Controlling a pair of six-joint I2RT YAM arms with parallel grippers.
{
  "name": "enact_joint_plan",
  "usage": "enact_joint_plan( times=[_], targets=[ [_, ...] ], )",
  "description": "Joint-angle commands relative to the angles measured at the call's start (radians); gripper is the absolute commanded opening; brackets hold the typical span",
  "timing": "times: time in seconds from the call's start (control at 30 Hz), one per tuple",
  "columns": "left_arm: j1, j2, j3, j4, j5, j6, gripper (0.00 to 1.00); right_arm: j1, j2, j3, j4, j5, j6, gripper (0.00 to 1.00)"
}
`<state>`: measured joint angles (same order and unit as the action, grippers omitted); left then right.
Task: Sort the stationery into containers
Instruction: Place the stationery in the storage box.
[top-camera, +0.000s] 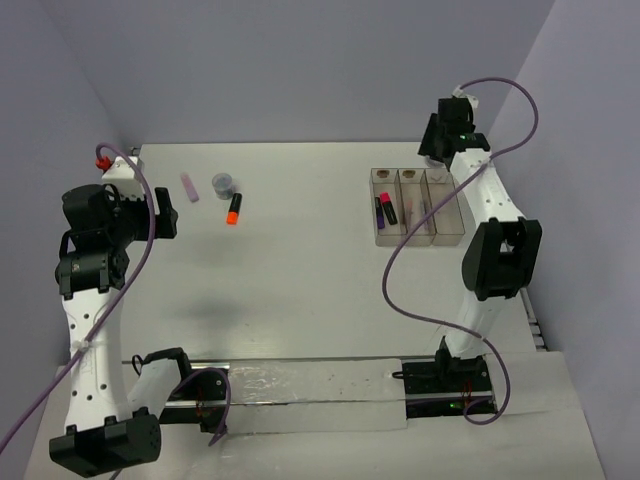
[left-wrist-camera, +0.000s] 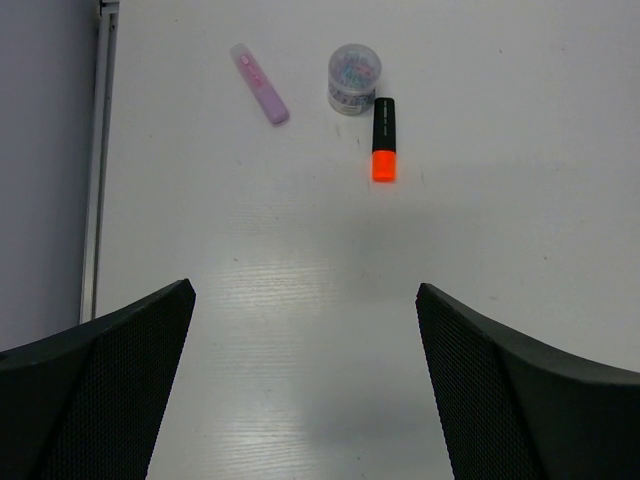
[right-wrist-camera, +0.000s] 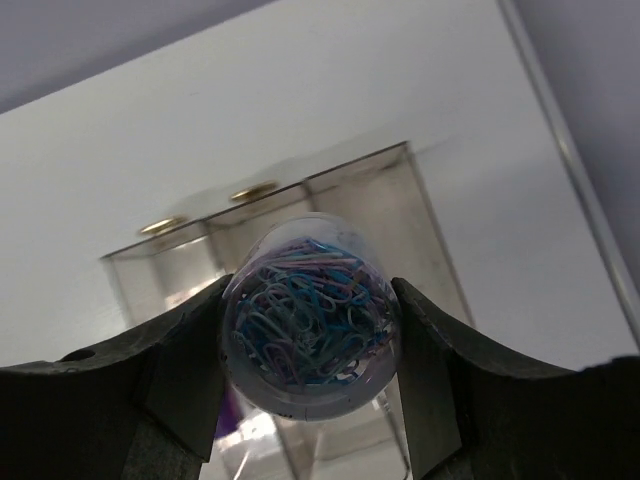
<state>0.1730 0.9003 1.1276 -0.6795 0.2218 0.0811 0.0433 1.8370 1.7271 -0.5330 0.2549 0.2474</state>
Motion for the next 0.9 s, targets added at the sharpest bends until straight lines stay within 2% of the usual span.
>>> enact_joint_plan(
  times=[0.0,0.13,0.47,0.8,0.87],
  targets=[
    [0.008,0.031,-0.009,0.079,0.016,-0.003,0.99,-0.057,0.105,0.092,-0.030,0.076,0.024,0.00],
    [0.008,0.033,-0.015,0.078,0.001,0.003,0.99,-0.099,0.161,0.083,-0.016,0.125,0.032,0.00],
    [0.008,0.035,-0.026,0.077,0.008,0.008,0.99,-0.109,0.245,0.055,-0.009,0.062,0.033,0.00],
    [0.010,0.038,-0.029,0.075,0.012,0.011,0.99,-0.109,0.294,0.052,-0.015,0.042,0.025,0.16],
    [0.008,0.039,-0.029,0.074,0.013,0.009,0.99,-0.109,0.295,0.056,-0.017,0.035,0.024,0.23]
  ],
)
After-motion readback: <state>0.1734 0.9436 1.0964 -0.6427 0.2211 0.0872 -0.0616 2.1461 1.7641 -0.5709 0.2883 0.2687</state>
